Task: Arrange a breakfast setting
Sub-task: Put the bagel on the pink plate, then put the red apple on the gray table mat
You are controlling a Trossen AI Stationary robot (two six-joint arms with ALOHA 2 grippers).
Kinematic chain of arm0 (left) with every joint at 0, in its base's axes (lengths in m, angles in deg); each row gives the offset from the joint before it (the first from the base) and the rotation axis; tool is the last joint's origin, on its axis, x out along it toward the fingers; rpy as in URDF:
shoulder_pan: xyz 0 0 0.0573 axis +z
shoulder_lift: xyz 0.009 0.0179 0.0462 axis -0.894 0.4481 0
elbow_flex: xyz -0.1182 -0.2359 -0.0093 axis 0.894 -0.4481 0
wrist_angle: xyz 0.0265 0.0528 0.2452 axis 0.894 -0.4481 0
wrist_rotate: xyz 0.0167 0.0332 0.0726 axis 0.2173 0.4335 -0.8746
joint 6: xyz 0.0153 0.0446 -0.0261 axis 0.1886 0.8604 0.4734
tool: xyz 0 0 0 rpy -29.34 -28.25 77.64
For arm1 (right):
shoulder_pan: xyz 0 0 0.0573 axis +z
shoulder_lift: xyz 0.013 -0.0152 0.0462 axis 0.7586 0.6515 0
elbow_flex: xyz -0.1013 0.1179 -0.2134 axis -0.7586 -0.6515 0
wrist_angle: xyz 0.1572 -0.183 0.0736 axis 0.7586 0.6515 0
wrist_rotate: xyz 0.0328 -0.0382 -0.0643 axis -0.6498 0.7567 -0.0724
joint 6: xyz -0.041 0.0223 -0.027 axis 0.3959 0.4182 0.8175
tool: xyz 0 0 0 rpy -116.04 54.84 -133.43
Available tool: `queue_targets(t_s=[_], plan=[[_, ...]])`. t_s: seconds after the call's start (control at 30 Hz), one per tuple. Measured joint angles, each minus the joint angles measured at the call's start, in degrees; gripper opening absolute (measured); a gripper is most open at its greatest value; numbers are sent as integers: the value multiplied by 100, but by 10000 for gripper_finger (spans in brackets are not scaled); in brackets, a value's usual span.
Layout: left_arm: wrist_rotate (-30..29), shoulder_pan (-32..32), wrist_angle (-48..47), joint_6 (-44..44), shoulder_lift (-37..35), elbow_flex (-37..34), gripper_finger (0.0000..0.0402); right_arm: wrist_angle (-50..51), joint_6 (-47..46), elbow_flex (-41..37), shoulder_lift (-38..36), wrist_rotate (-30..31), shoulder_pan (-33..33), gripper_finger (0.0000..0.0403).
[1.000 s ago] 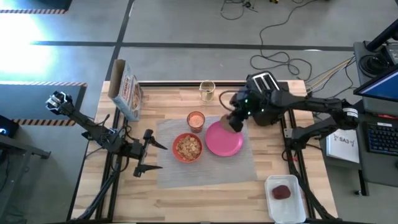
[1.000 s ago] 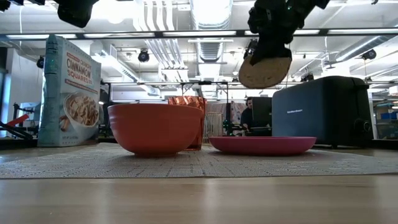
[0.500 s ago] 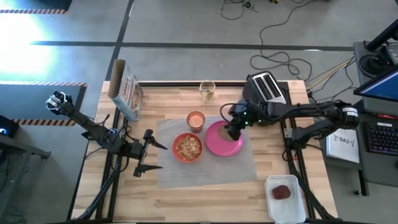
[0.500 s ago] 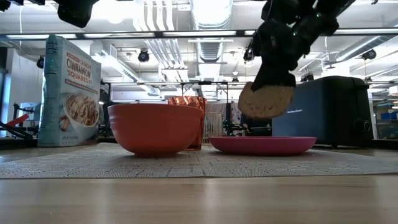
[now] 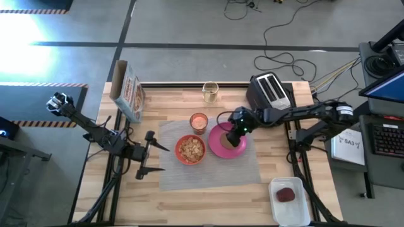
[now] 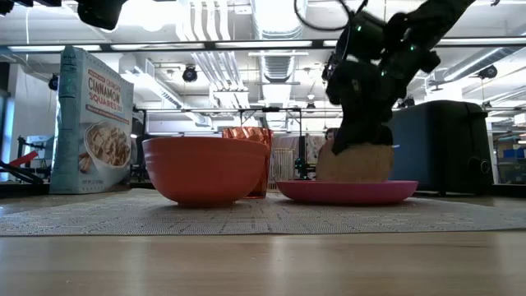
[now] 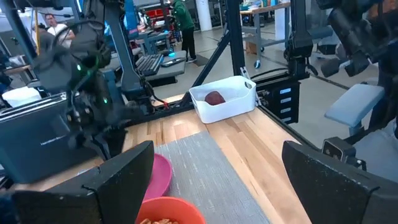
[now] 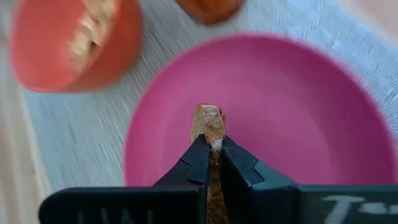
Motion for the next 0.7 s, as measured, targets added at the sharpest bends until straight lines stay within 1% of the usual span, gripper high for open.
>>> queue_targets(t_s=[0.13, 0.23, 0.37, 0.5, 0.57, 0.7], plan=[[46, -1, -140, -10, -97, -2, 336, -94, -193, 37, 343, -59, 0, 13], [82, -2, -184, -13, -166, -2, 336, -96, -197, 131, 436, -59, -2, 21], [189, -2, -253, 22, -288, -2, 336, -92, -188, 254, 357, -57, 0, 52], [206, -2, -436, 253, -462, -2, 336, -14, -187, 408, 228, -57, -1, 89], [208, -2, -576, 297, -555, -2, 336, 289, -188, 534, 159, -55, -2, 104], [337, -2, -874, 270, -738, -2, 336, 1342, -179, 1012, 2, 75, -2, 125]])
